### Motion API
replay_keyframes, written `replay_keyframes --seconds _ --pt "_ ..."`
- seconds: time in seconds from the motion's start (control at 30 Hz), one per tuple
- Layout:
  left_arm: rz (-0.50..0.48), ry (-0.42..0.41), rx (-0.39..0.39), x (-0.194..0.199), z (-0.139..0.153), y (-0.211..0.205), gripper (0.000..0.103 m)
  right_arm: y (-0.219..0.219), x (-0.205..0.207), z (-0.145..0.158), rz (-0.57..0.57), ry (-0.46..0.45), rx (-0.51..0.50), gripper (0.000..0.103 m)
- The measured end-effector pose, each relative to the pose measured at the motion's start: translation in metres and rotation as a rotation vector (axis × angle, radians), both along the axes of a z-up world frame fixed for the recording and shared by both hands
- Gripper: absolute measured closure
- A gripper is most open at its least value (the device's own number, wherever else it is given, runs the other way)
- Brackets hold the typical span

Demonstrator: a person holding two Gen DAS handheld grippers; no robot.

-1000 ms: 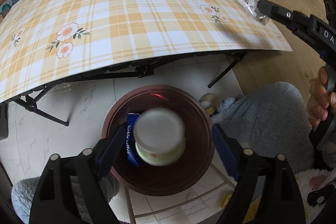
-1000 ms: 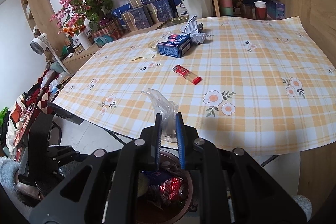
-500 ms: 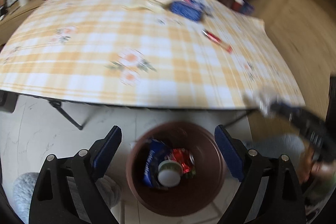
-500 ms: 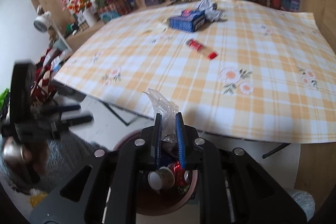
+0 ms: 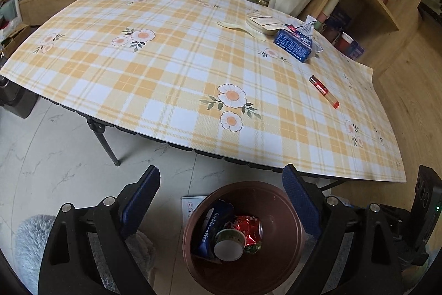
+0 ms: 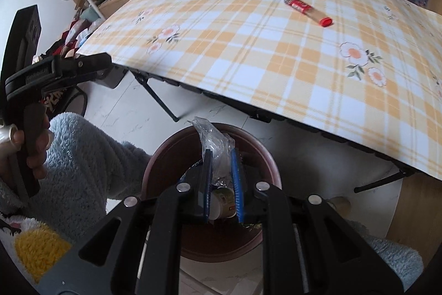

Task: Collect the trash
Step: 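Release the clear plastic wrapper into the bin with the right gripper, then grasp the red lighter on the tablecloth with the right gripper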

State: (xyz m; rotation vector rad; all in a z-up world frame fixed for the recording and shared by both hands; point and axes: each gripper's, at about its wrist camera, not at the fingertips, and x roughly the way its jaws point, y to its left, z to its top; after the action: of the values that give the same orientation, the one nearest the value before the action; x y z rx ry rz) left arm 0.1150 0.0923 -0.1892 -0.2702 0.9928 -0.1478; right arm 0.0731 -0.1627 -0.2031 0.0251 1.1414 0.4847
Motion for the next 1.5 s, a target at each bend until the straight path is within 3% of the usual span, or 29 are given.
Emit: replay_keyframes --seconds 0.17,0.33,0.4,0.6,0.73,0.87,1.1,1.3,1.47,1.5 --pt "-0.011 0.006 -0.017 0.001 -0.005 -0.002 0.015 0.003 -0.001 -0.005 0.026 0.023 0.006 0.067" --pt "-0.022 -0.002 -0.027 0.002 -0.007 -0.005 0.015 -0.004 0.003 0.001 -0.021 -0.014 0.011 0.022" --pt "-0.027 -0.009 -0.042 0.003 -0.008 -0.004 0.015 -0.01 0.008 0.008 -0.059 -0.059 -0.003 0.014" --pt "-0.062 -0.052 -0.009 0.011 0.0 -0.01 0.015 -0.03 0.027 0.035 -0.062 -0.225 0.03 0.014" --pt "-0.097 -0.073 0.003 0.023 0.007 -0.015 0.015 -0.039 0.049 0.044 -0.048 -0.3 -0.015 0.014" --pt "-0.11 -0.076 0.004 0.042 0.009 -0.015 0.015 -0.042 0.089 0.038 -0.058 -0.303 -0.154 0.015" --pt "-0.125 -0.053 0.023 0.087 0.004 -0.019 0.015 -0.056 0.158 0.015 -0.113 -0.235 -0.161 0.027" --pt "-0.158 -0.041 0.025 0.122 0.0 -0.025 0.015 -0.043 0.19 0.001 -0.089 -0.216 -0.168 0.034" --pt "-0.185 -0.039 -0.005 0.152 0.0 -0.034 0.015 -0.038 0.203 -0.004 -0.087 -0.21 -0.163 0.048" --pt "-0.188 -0.036 -0.014 0.157 0.001 -0.035 0.015 -0.037 0.203 -0.004 -0.088 -0.215 -0.163 0.055"
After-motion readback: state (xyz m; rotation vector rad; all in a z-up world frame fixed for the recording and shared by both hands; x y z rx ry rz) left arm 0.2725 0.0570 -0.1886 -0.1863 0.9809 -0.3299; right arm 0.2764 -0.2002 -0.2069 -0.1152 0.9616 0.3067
